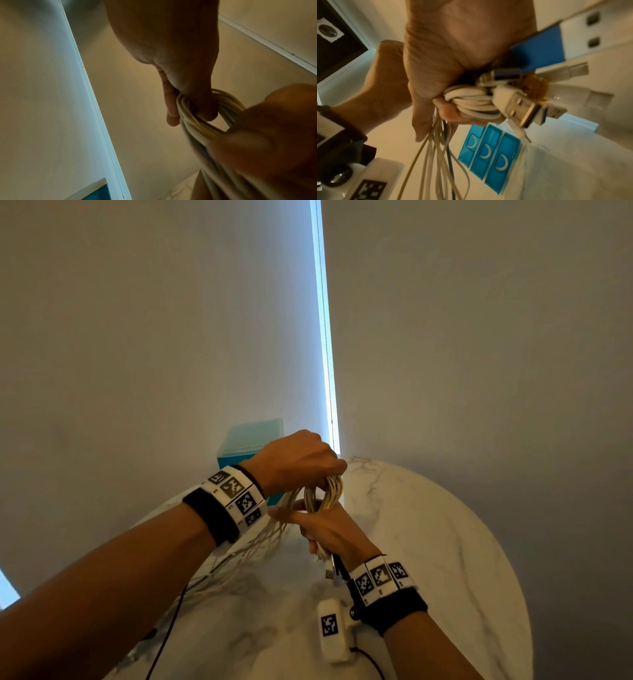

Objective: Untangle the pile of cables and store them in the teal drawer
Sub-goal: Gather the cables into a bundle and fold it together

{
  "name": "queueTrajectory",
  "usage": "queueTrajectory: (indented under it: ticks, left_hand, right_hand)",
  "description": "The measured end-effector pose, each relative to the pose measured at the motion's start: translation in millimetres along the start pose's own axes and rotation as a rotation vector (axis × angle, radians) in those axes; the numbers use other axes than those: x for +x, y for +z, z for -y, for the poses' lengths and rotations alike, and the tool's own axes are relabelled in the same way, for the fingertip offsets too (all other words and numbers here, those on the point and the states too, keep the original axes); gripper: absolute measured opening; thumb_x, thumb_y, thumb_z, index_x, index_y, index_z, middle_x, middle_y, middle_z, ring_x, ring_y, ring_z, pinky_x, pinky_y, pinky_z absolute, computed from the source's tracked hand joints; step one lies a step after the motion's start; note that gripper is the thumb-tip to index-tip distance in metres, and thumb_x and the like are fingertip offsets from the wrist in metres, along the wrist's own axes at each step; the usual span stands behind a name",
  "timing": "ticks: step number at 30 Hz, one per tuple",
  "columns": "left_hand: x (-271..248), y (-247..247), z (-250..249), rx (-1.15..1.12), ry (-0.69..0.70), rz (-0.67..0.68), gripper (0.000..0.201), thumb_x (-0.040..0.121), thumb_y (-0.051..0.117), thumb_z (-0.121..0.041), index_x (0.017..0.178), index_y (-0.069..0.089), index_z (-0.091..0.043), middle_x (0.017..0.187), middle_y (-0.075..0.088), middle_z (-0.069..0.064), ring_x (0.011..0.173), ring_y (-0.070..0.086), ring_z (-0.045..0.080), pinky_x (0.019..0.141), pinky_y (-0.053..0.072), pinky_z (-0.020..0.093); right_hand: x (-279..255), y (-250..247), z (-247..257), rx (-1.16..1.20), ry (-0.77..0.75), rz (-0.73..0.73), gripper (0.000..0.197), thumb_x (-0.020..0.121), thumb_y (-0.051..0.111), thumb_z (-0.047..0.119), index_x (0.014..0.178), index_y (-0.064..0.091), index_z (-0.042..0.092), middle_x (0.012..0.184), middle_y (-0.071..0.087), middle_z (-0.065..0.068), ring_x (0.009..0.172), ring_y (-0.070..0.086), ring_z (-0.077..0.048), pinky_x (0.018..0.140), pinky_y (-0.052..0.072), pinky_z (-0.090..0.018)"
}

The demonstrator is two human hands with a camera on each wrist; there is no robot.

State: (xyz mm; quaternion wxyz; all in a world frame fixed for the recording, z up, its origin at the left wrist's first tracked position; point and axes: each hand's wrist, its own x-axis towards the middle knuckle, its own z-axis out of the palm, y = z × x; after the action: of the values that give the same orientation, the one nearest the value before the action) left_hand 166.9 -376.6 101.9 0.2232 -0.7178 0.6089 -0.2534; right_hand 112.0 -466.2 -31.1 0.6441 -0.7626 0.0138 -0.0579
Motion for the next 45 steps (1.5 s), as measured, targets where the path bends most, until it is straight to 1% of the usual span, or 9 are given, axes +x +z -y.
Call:
queueTrajectory:
  ticks: [11, 24, 27, 29, 31, 34, 38, 41, 45]
  left_hand:
    - [8.8, -22.0, -12.0, -0.008, 0.066, -0.047, 0.032, 0.073, 0.096, -0.006, 0.093, 0.071, -0.001, 0.066, 0.065, 0.011, 0.05, 0.064, 0.024, 0.051, 0.048, 0.027]
    - [8.4, -21.1, -27.5, 0.168, 0.064, 0.165, 0.036, 0.109, 0.06, -0.02, 0.141, 0.053, -0.006, 0.119, 0.071, 0.013, 0.108, 0.074, 0.028, 0.098, 0.059, 0.037]
    - [1.7, -18.3, -26.9, 0.144, 0.054, 0.053, 0.033, 0.099, 0.076, -0.016, 0.126, 0.063, -0.005, 0.102, 0.073, 0.014, 0.089, 0.077, 0.031, 0.082, 0.064, 0.04]
    - [-3.7, -13.4, -23.7, 0.114, 0.04, -0.054, 0.032, 0.084, 0.09, -0.011, 0.106, 0.069, -0.005, 0.079, 0.069, 0.011, 0.065, 0.073, 0.029, 0.059, 0.061, 0.037]
    - [-4.6, -7.3, -24.9, 0.083, 0.0, -0.066, 0.028, 0.086, 0.088, -0.011, 0.105, 0.068, -0.006, 0.077, 0.066, 0.009, 0.062, 0.07, 0.027, 0.057, 0.056, 0.035]
    - [-2.9, -1.8, -26.8, 0.062, -0.014, -0.095, 0.024, 0.093, 0.082, -0.014, 0.112, 0.068, -0.01, 0.084, 0.067, 0.007, 0.069, 0.071, 0.027, 0.062, 0.058, 0.036]
    - [-3.4, 8.3, -33.9, -0.261, -0.299, -0.264, 0.037, 0.1, 0.07, -0.025, 0.133, 0.068, -0.039, 0.115, 0.073, -0.008, 0.101, 0.069, 0.016, 0.078, 0.057, 0.037]
    - [-10.5, 43.2, -54.4, -0.838, -0.54, -0.271, 0.05, 0.107, 0.055, -0.049, 0.155, 0.043, -0.051, 0.144, 0.06, -0.01, 0.13, 0.054, 0.01, 0.101, 0.052, 0.037]
    - [-20.9, 90.6, -72.7, -1.253, -0.658, 0.179, 0.096, 0.089, 0.025, -0.095, 0.16, 0.039, -0.032, 0.156, 0.056, -0.002, 0.134, 0.061, 0.019, 0.116, 0.046, 0.043]
  right_hand:
    - [2.3, 9.8, -3.2, 0.066, 0.064, -0.237, 0.037, 0.094, 0.072, 0.054, 0.083, 0.067, 0.019, 0.055, 0.064, 0.005, 0.047, 0.062, -0.01, 0.053, 0.051, -0.025]
    - [-12.5, -6.8, 0.4, -0.228, 0.01, -0.08, 0.04, 0.095, 0.071, 0.057, 0.09, 0.083, 0.019, 0.062, 0.072, 0.02, 0.055, 0.062, -0.003, 0.053, 0.047, -0.014]
    - [-12.3, -7.6, 0.7, -0.204, 0.038, -0.093, 0.031, 0.101, 0.065, 0.043, 0.095, 0.085, 0.021, 0.059, 0.07, 0.021, 0.061, 0.06, -0.002, 0.061, 0.044, -0.016]
    - [-12.2, -7.1, 0.0, -0.148, 0.008, -0.059, 0.028, 0.102, 0.066, 0.04, 0.097, 0.086, 0.02, 0.085, 0.078, 0.013, 0.077, 0.066, -0.005, 0.065, 0.044, -0.017]
    - [-14.1, -4.9, 0.3, -0.115, -0.053, -0.056, 0.027, 0.102, 0.068, 0.041, 0.097, 0.085, 0.021, 0.096, 0.079, 0.007, 0.084, 0.067, -0.009, 0.07, 0.046, -0.02]
    - [-16.6, 0.8, 5.3, 0.038, -0.063, -0.042, 0.031, 0.108, 0.06, 0.031, 0.088, 0.077, 0.016, 0.071, 0.075, 0.007, 0.067, 0.066, -0.009, 0.065, 0.053, -0.024]
    - [-6.6, 3.9, 3.1, 0.394, 0.041, -0.218, 0.032, 0.111, 0.051, 0.014, 0.081, 0.057, 0.005, 0.048, 0.06, -0.003, 0.051, 0.068, -0.02, 0.053, 0.052, -0.032]
    - [-5.2, -12.7, -3.1, 0.488, 0.016, -0.364, 0.03, 0.111, 0.052, 0.022, 0.097, 0.073, 0.007, 0.053, 0.057, -0.005, 0.048, 0.056, -0.019, 0.051, 0.046, -0.032]
    - [-3.5, -40.8, -12.3, 0.648, 0.024, -0.386, 0.025, 0.105, 0.063, 0.046, 0.116, 0.082, 0.034, 0.071, 0.059, -0.009, 0.065, 0.065, -0.019, 0.064, 0.059, -0.034]
